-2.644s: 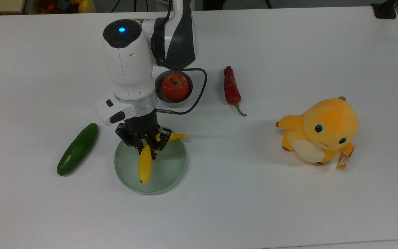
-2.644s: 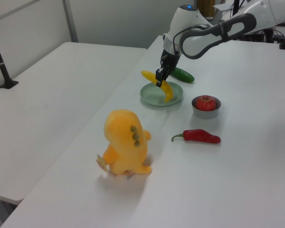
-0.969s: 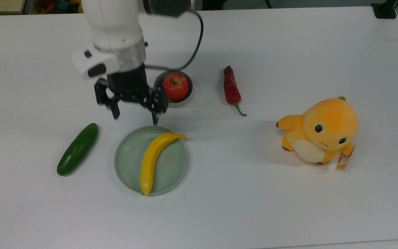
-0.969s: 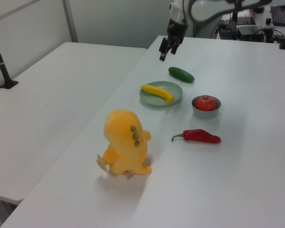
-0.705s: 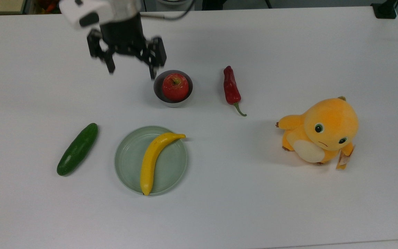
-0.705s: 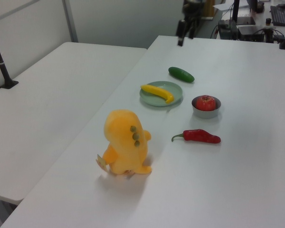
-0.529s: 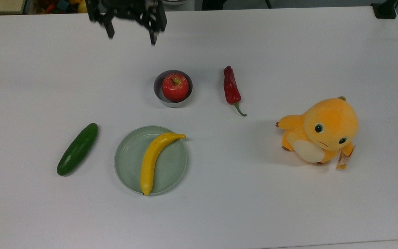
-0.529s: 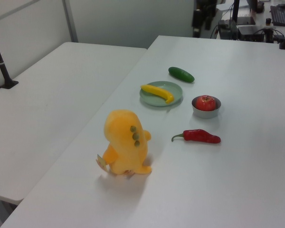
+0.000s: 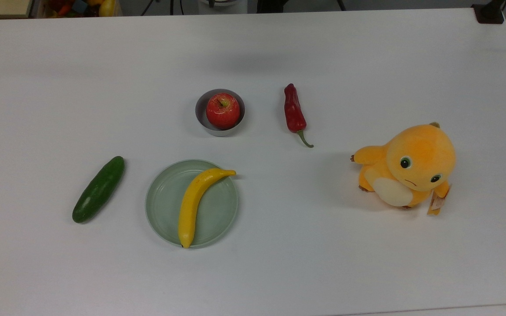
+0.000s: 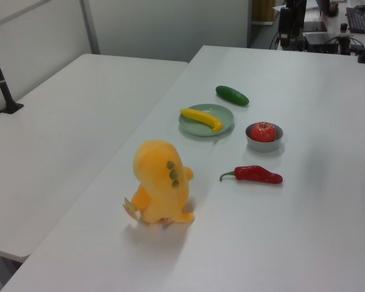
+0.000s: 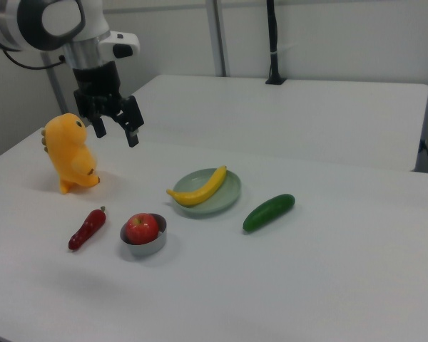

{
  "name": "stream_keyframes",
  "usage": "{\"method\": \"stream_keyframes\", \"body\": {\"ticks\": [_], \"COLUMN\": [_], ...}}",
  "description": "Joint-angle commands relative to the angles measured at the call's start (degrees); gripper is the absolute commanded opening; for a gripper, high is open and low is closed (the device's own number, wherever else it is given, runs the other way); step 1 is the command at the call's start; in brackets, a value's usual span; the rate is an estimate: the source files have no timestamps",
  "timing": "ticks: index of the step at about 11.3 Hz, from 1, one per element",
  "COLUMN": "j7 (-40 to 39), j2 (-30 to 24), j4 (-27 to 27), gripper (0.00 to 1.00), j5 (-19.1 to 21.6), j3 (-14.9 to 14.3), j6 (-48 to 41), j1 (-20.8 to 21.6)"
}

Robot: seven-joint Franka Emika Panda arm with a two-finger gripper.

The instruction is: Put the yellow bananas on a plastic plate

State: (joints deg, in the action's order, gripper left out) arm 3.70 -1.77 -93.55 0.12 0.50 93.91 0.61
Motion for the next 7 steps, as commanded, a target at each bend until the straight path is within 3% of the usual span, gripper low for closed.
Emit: {"method": "stream_keyframes", "body": {"ticks": [1,4,7], "j7": [-7.11,-9.42,-9.41], "j2": [-0.70,-0.34,-0.34], "j4": [-4.35,-4.27,-1.91], "gripper": [1.00,1.00,1.00], "j5": [2.33,2.42,2.42], "j3": [-0.15,-0.23,-0.15], "j6": [11.87,13.49,5.97], "j1": [0.01,0.27,0.62]}}
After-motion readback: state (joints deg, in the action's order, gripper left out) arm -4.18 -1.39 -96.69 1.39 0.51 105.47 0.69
